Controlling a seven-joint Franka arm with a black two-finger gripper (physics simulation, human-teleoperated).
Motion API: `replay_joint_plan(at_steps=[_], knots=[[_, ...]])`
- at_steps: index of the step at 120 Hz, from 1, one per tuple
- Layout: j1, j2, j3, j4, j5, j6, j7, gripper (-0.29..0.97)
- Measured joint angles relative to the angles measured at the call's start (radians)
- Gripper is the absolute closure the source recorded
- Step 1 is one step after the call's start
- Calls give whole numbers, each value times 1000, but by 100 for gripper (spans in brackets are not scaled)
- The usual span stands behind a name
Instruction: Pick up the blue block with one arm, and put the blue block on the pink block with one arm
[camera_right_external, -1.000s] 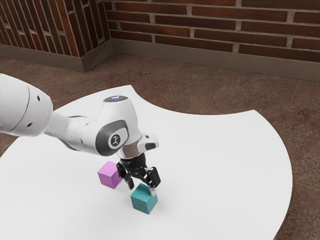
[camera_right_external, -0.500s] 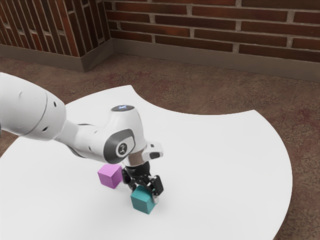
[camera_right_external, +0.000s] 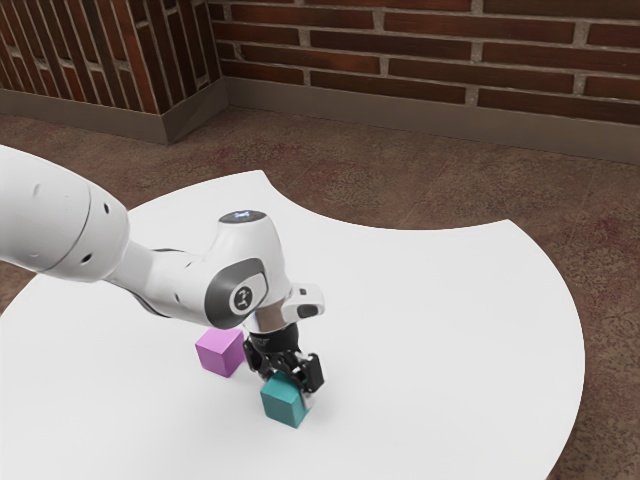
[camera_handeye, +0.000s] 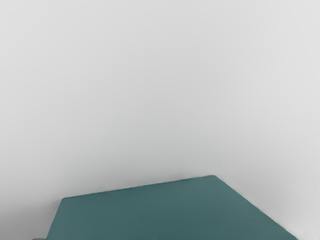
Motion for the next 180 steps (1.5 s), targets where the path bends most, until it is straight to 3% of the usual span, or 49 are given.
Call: replay_joint_plan(at_steps=[22, 40, 61, 78, 162, 180], knots=[[-1, -20, 1, 5, 9, -1, -2, 25], [8, -75, 27, 32, 64, -26, -6, 31], [126, -111, 54, 148, 182, -138, -10, 32], [199, -107, 54, 137, 221, -202, -7, 32], [232, -56, 55, 172, 238, -262, 25, 32], [229, -57, 54, 175, 219, -261, 27, 17]])
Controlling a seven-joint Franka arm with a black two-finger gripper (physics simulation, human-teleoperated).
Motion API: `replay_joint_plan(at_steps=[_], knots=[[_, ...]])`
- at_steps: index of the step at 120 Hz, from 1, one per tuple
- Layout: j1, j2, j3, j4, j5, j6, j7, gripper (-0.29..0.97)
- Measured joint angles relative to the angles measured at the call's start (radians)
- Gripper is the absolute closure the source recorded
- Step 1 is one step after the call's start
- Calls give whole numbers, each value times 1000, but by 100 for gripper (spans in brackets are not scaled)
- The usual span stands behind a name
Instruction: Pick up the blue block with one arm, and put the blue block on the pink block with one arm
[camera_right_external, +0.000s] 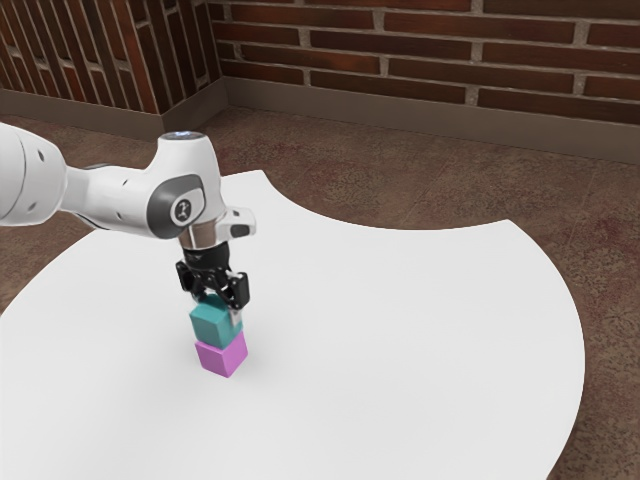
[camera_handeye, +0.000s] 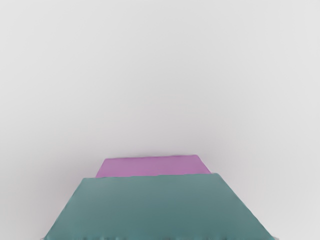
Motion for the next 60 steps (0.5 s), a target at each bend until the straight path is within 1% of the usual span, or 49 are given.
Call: replay_joint_plan(at_steps=[16, 36, 42, 51, 60], knots=[[-2, -23, 0, 0, -8, 1, -2, 9], [-17, -219, 0, 0, 1, -12, -8, 4], [-31, -267, 13, 26, 3, -17, -2, 3], [-24, -292, 24, 109, 3, -84, 12, 2], [-17, -309, 27, 143, 3, -151, 24, 2]])
